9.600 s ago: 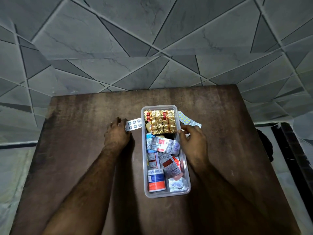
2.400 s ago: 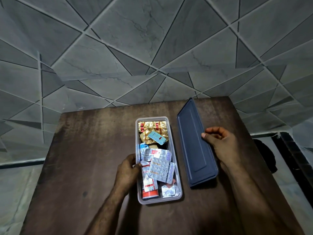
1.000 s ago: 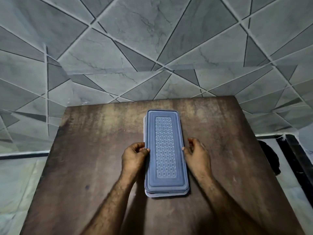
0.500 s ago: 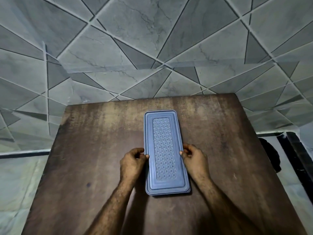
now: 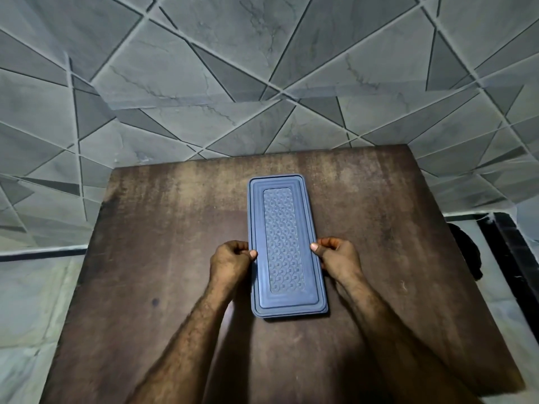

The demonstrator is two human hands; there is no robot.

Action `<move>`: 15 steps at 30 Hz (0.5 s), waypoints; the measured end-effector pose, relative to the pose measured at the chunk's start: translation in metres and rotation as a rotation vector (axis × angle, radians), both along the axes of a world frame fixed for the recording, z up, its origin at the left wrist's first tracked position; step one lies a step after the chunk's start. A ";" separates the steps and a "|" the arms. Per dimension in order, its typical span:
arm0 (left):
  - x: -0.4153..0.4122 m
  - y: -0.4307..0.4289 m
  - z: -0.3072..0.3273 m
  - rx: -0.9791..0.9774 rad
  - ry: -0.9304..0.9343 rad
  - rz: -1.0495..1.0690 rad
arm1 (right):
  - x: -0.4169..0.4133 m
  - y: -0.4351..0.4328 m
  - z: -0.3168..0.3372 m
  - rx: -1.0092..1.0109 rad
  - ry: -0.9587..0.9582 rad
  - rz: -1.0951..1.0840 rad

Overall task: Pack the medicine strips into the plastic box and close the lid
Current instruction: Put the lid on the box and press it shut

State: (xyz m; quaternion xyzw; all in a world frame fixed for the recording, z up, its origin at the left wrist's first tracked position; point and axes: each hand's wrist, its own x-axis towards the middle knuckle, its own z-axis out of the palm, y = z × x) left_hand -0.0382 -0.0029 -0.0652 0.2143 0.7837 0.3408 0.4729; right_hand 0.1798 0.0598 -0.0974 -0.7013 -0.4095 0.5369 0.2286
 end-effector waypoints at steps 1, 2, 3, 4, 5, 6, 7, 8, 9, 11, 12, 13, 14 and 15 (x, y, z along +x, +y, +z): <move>0.001 0.000 -0.001 -0.001 0.020 -0.001 | 0.001 0.002 -0.005 -0.004 0.008 -0.010; 0.001 0.000 -0.001 -0.001 0.040 -0.003 | -0.001 0.003 -0.006 -0.009 0.006 -0.018; 0.001 0.001 0.000 0.003 0.056 -0.006 | -0.005 0.002 0.003 -0.009 -0.004 -0.020; 0.002 0.001 -0.001 0.003 0.061 -0.007 | -0.008 0.002 0.010 -0.003 -0.022 -0.019; 0.001 0.002 -0.002 -0.001 0.057 -0.005 | -0.010 0.002 0.013 0.008 -0.049 -0.022; 0.000 0.002 -0.004 -0.005 0.051 -0.001 | -0.010 0.002 0.014 0.018 -0.077 -0.029; -0.001 0.003 -0.005 -0.009 0.039 0.001 | -0.011 0.002 0.015 0.022 -0.093 -0.037; -0.002 0.003 -0.007 -0.010 0.020 0.000 | -0.011 0.003 0.014 0.017 -0.097 -0.041; -0.003 0.003 -0.007 -0.012 -0.008 0.002 | -0.010 0.003 0.014 0.013 -0.082 -0.040; -0.004 0.002 -0.003 -0.010 -0.083 0.005 | -0.007 0.002 0.013 -0.001 -0.022 -0.045; -0.004 0.002 -0.002 -0.004 -0.124 0.006 | -0.006 0.001 0.015 -0.015 0.021 -0.058; -0.005 0.004 0.002 0.004 -0.167 0.004 | -0.006 0.002 0.017 -0.029 0.077 -0.071; -0.005 0.005 0.005 0.014 -0.204 0.003 | -0.006 0.003 0.020 -0.050 0.135 -0.080; -0.007 0.008 0.007 0.026 -0.224 0.001 | -0.006 0.006 0.022 -0.061 0.172 -0.075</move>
